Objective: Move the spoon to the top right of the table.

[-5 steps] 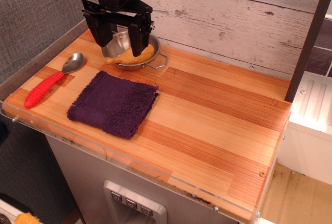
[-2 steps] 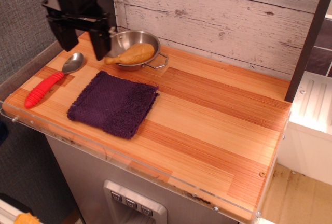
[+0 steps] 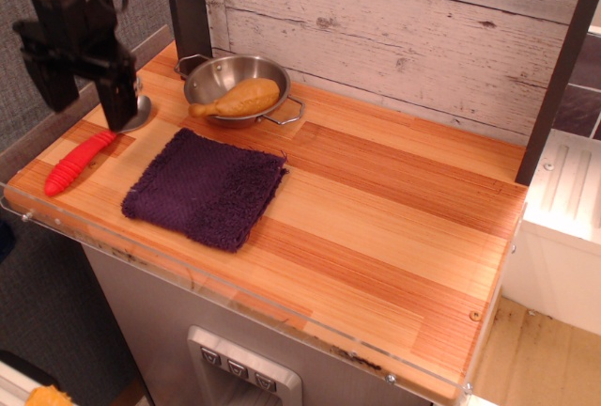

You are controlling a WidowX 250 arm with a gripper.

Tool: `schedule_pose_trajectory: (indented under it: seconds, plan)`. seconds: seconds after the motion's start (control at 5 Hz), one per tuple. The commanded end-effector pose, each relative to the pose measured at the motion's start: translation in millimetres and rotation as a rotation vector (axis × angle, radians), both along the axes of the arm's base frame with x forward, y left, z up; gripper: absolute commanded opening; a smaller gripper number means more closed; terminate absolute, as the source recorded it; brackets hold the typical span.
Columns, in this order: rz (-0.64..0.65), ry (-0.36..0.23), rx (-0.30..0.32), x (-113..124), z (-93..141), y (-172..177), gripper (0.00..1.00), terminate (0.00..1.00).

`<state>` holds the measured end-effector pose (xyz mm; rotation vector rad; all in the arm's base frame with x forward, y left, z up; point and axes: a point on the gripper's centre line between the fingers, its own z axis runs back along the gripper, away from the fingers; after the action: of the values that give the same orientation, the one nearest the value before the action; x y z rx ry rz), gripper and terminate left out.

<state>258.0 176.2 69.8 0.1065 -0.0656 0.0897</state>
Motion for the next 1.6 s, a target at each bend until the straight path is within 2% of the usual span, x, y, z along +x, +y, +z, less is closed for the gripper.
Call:
schedule_pose_trajectory:
  seconds: [0.0, 0.8, 1.0, 1.2, 1.4]
  plan:
    - [0.113, 0.016, 0.025, -7, -20, 16, 1.00, 0.00]
    - [0.128, 0.055, 0.038, -13, -46, 35, 1.00, 0.00]
    - [0.127, 0.049, 0.036, -12, -56, 29, 1.00, 0.00]
    - [0.123, 0.009, 0.020, -11, -61, 27, 1.00, 0.00]
    - [0.119, -0.005, 0.019, -12, -58, 27, 0.00, 0.00]
